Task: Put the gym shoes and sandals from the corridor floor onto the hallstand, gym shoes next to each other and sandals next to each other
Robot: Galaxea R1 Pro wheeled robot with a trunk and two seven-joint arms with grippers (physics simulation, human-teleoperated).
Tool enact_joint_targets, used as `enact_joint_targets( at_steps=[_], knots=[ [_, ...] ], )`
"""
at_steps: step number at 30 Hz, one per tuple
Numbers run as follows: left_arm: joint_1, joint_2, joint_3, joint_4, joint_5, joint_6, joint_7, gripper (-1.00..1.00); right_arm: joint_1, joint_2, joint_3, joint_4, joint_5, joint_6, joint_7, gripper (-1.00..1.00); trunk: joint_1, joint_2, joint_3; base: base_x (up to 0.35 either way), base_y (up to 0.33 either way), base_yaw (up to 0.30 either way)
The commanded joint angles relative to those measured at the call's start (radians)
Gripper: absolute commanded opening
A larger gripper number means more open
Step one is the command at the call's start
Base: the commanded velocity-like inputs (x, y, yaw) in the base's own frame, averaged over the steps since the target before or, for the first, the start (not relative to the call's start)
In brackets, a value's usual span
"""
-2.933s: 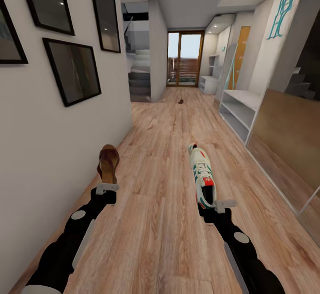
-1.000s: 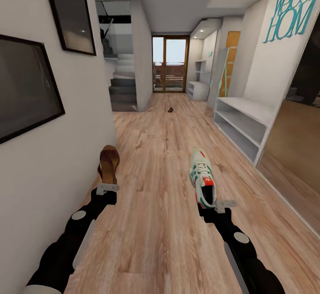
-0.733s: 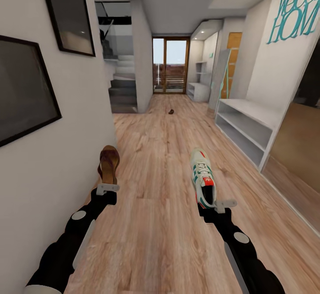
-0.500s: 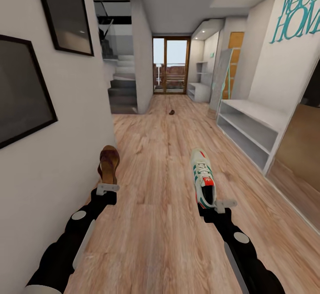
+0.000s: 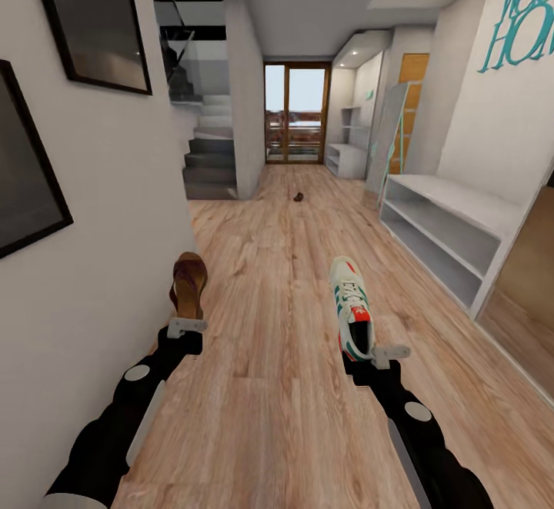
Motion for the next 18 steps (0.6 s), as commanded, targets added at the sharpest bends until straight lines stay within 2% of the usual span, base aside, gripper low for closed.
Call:
enact_joint_targets(
  at_steps=[1,11,18],
  knots=[
    [0.000,-0.002,-0.001,-0.002,-0.002,0.006,-0.003,-1.00,0.000,0.000,0.000,-0.002,0.000,0.006,-0.001,-1.00,0.000,0.000,-0.001,0.345,0.000,0.000],
    [0.000,-0.006,0.000,-0.002,-0.002,0.006,-0.003,-1.00,0.000,0.000,0.000,-0.002,0.000,0.006,-0.001,-1.00,0.000,0.000,-0.001,0.345,0.000,-0.004],
    [0.000,-0.006,0.000,-0.002,-0.002,0.006,-0.003,-1.00,0.000,0.000,0.000,-0.002,0.000,0.006,-0.001,-1.00,0.000,0.000,0.002,0.345,0.005,-0.107]
  ],
)
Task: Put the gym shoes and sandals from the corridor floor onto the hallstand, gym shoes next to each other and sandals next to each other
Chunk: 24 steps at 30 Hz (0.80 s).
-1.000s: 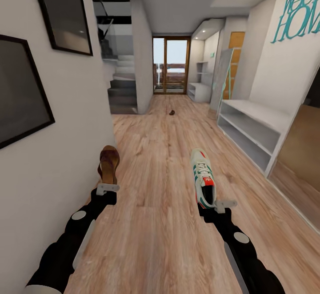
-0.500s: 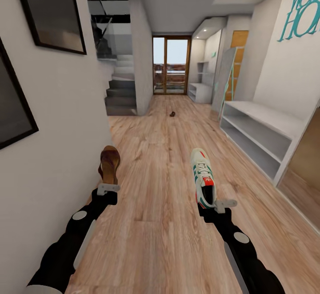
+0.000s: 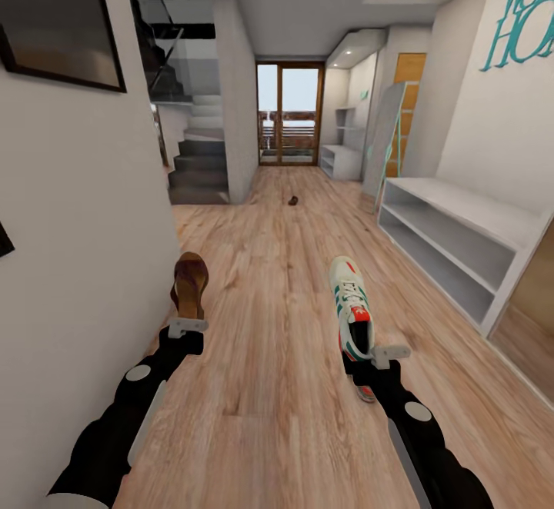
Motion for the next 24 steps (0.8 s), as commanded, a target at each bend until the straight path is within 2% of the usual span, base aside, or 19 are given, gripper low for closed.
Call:
enact_joint_targets(
  at_steps=[1,24],
  knots=[
    [0.000,0.001,-0.001,-0.002,-0.002,0.006,-0.003,-1.00,0.000,0.000,0.000,-0.002,0.000,0.006,-0.001,-1.00,0.000,0.000,-0.001,0.345,0.059,-0.020],
    [0.000,-0.001,-0.002,-0.002,-0.002,0.006,-0.003,-1.00,0.000,0.000,0.000,-0.002,0.000,0.006,-0.001,-1.00,0.000,0.000,-0.001,0.302,0.167,-0.001]
  ],
)
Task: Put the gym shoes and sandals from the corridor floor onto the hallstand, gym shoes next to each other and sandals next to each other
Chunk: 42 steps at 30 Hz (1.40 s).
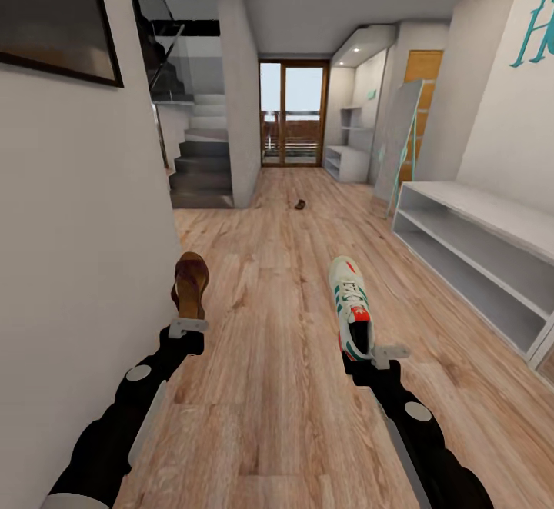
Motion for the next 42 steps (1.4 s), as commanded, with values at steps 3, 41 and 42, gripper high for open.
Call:
enact_joint_targets(
  at_steps=[3,41,42],
  knots=[
    [0.000,-0.003,-0.001,-0.001,-0.002,0.006,-0.003,-1.00,0.000,0.000,0.000,-0.002,0.000,0.006,-0.001,-1.00,0.000,0.000,-0.001,0.307,0.154,0.000],
    [0.000,-0.004,-0.025,-0.001,-0.002,0.006,-0.003,-1.00,0.000,0.000,0.000,-0.002,0.001,0.006,-0.002,-1.00,0.000,0.000,-0.001,0.342,0.031,0.000],
    [0.000,-0.004,-0.025,-0.001,-0.002,0.006,-0.003,-1.00,0.000,0.000,0.000,-0.002,0.001,0.006,-0.002,-1.00,0.000,0.000,-0.001,0.347,0.000,0.000]
  ],
)
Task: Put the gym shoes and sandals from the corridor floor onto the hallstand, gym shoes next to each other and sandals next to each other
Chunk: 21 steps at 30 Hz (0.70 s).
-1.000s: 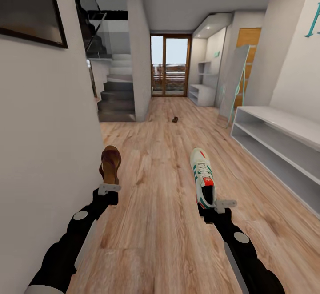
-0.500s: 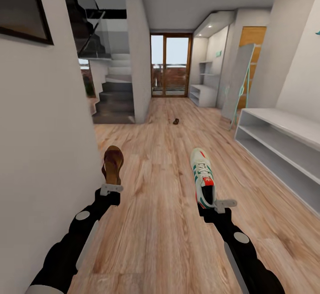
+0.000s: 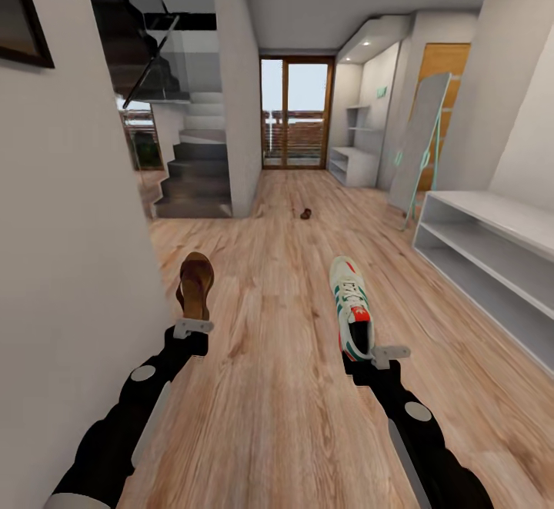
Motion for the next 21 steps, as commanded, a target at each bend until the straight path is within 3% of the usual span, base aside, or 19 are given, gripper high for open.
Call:
enact_joint_targets(
  at_steps=[1,21],
  knots=[
    [0.000,0.001,-0.001,-0.002,-0.002,0.006,-0.003,-1.00,0.000,0.000,0.000,-0.002,0.000,0.006,-0.001,-1.00,0.000,0.000,-0.001,0.347,0.000,0.000],
    [0.000,0.001,-0.001,-0.002,-0.002,0.006,-0.003,-1.00,0.000,0.000,0.000,-0.002,0.000,0.006,-0.001,-1.00,0.000,0.000,-0.001,0.347,0.000,0.000]
  ],
)
